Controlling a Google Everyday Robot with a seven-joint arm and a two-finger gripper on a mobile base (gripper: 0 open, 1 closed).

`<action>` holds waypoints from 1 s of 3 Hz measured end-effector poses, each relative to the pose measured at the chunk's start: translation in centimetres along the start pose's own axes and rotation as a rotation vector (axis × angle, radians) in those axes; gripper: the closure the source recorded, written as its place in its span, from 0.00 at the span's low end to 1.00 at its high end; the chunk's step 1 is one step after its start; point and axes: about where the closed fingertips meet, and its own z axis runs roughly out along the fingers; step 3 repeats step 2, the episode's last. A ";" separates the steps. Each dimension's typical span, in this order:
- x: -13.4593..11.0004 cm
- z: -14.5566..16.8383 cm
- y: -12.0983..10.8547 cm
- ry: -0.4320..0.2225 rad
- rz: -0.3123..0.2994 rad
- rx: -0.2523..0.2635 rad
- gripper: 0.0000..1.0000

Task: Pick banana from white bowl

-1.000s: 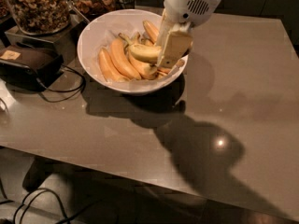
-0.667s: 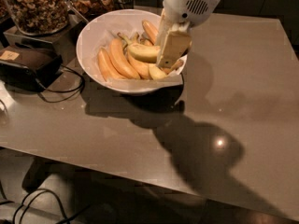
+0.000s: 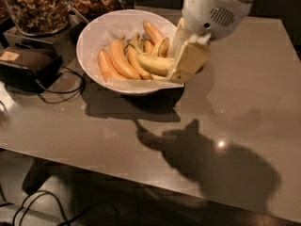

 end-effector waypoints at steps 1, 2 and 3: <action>0.5 -0.9 2.2 -0.019 0.061 -0.008 1.00; 0.5 -0.9 2.2 -0.019 0.061 -0.008 1.00; 0.5 -0.9 2.2 -0.019 0.061 -0.008 1.00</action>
Offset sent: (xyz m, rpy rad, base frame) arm -0.0204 -0.0067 0.0021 0.0191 0.0321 -0.0426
